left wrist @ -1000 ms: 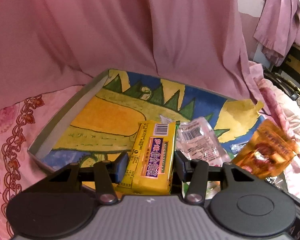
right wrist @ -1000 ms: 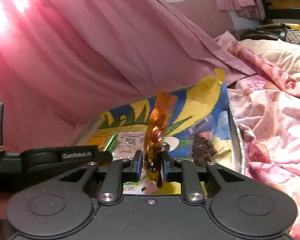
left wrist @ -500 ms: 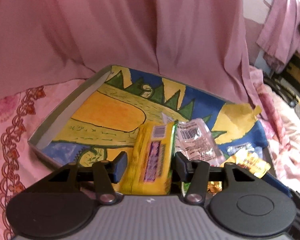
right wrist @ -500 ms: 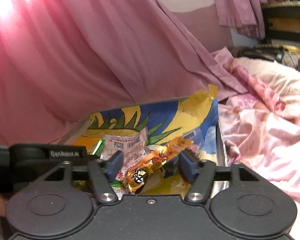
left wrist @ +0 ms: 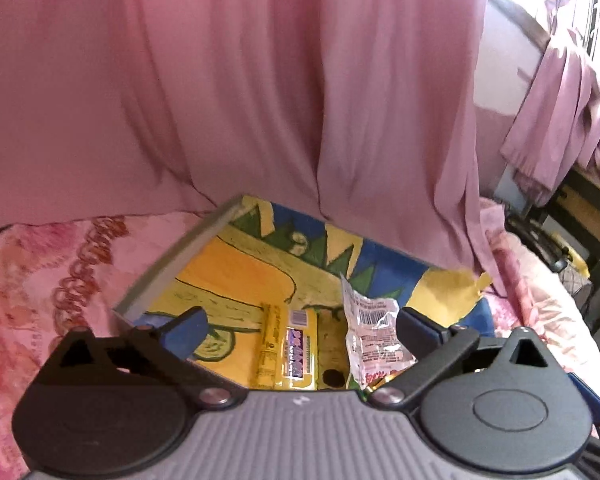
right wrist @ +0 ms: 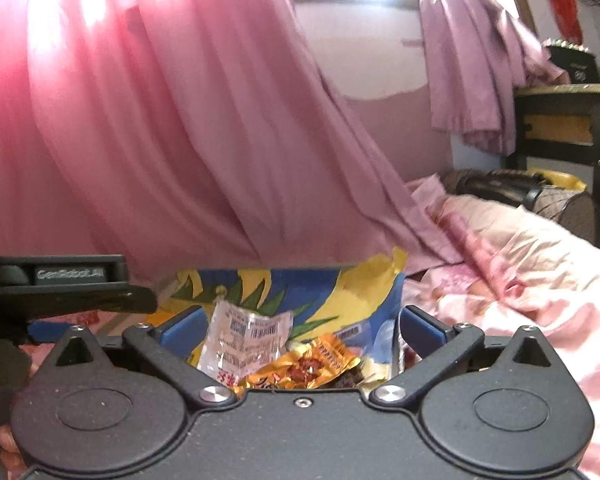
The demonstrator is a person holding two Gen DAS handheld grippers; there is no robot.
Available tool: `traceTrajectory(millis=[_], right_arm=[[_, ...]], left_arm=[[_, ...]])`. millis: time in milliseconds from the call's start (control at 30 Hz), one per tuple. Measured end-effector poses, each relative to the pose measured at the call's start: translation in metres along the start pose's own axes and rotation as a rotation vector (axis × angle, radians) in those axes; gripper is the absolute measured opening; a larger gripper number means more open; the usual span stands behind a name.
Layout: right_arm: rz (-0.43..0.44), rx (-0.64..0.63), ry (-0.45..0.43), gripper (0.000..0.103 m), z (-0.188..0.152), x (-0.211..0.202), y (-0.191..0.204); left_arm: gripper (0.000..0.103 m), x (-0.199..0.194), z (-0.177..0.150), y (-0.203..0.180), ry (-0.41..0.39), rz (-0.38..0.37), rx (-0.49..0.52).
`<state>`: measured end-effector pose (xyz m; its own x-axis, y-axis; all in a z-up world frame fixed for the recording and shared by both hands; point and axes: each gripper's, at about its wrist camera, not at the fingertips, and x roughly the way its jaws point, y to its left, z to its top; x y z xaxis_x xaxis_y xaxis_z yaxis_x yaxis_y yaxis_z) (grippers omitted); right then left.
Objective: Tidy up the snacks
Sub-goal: 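Open both tools over the tray and lift them back toward the snack pile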
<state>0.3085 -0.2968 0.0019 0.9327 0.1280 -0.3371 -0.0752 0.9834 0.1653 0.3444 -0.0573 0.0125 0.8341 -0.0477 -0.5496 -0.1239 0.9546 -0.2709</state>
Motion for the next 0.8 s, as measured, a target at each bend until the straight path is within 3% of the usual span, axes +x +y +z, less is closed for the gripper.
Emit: traceTrajectory(millis=[367, 800], right_arm=[[-0.052, 0.039, -0.117, 0.102, 0.011, -0.075, 0.006], [-0.09, 0.013, -0.159, 0.102, -0.009, -0.161, 0.03]], left_arm=[[0.102, -0.075, -0.003, 0.016, -0.068, -0.003, 0.013], [0.102, -0.153, -0.033, 0.047, -0.098, 0.006, 0.003]])
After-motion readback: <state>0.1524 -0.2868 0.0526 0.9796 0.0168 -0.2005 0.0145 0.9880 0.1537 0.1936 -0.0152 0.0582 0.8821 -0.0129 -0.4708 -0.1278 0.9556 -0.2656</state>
